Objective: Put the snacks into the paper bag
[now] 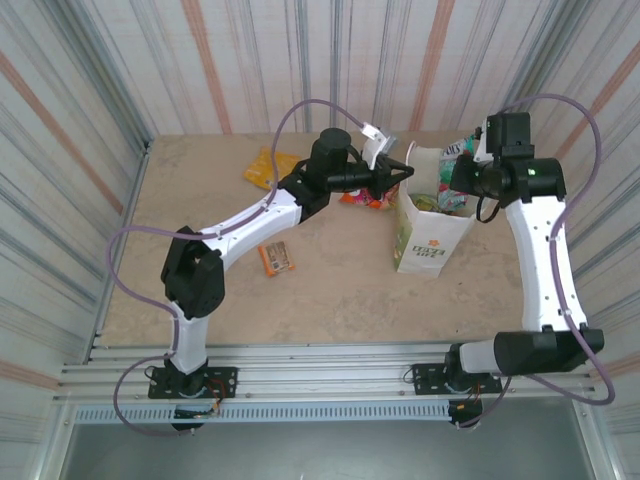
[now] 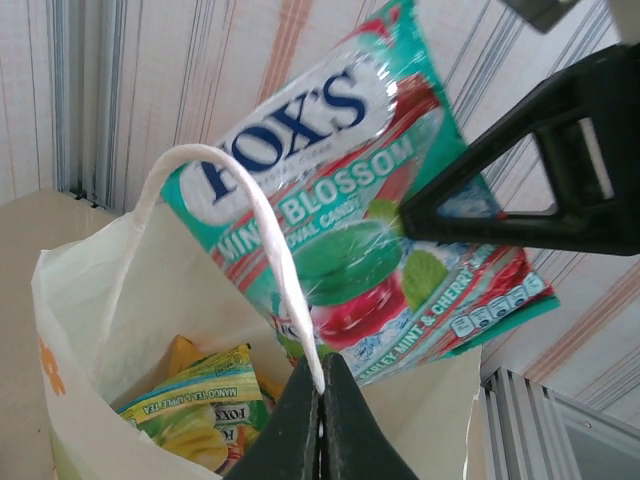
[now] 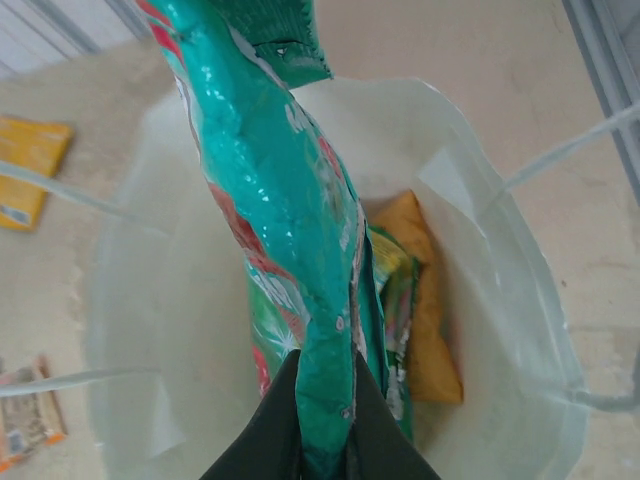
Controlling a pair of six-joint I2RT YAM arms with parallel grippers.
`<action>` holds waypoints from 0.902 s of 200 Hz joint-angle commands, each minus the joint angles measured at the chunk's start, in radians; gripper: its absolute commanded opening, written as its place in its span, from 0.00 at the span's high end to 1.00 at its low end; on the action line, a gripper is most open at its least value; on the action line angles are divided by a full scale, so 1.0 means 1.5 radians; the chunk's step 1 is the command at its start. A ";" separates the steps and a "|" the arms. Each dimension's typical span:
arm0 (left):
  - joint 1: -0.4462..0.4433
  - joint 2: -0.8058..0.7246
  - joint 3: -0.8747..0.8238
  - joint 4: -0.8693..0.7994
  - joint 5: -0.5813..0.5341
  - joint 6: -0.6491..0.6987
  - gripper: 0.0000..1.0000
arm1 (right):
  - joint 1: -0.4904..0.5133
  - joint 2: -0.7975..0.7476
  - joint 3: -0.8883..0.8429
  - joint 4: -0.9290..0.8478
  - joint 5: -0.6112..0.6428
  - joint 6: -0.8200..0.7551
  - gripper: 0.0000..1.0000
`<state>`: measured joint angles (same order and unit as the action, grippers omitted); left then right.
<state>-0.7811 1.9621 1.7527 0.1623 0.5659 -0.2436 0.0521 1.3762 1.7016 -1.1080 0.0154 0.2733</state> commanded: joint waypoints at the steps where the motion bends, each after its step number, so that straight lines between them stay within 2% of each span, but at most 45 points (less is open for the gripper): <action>1: -0.006 -0.039 -0.013 0.028 0.015 0.008 1.00 | 0.005 0.018 0.031 -0.068 0.052 -0.024 1.00; 50: -0.008 -0.046 -0.022 0.039 0.012 0.009 1.00 | 0.006 0.082 0.057 -0.084 0.090 -0.027 1.00; 82: -0.008 -0.043 -0.018 0.040 0.012 0.012 1.00 | 0.025 0.135 0.070 -0.100 0.178 -0.035 1.00; 104: -0.009 -0.043 -0.020 0.042 0.013 0.011 1.00 | 0.029 0.164 0.079 -0.109 0.170 -0.036 0.98; 112: -0.009 -0.044 -0.020 0.041 0.014 0.012 1.00 | 0.034 0.170 0.080 -0.109 0.158 -0.035 0.95; 121: -0.010 -0.044 -0.020 0.041 0.013 0.013 1.00 | 0.040 0.174 0.081 -0.108 0.131 -0.035 0.87; 132: -0.010 -0.044 -0.021 0.041 0.010 0.014 1.00 | 0.040 0.174 0.081 -0.102 0.051 -0.035 0.71; 145: -0.010 -0.044 -0.021 0.041 0.009 0.014 0.99 | 0.033 0.167 0.072 -0.080 -0.049 -0.028 0.61; 159: -0.010 -0.044 -0.023 0.041 0.003 0.011 0.98 | 0.030 0.157 0.065 -0.060 -0.084 -0.018 0.57; 180: -0.010 -0.048 -0.023 0.034 -0.001 0.014 0.94 | 0.029 0.142 0.071 -0.057 -0.067 -0.018 0.56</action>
<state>-0.7876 1.9465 1.7252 0.1883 0.5674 -0.2405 0.1005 1.6379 1.7840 -1.2129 -0.0097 0.2321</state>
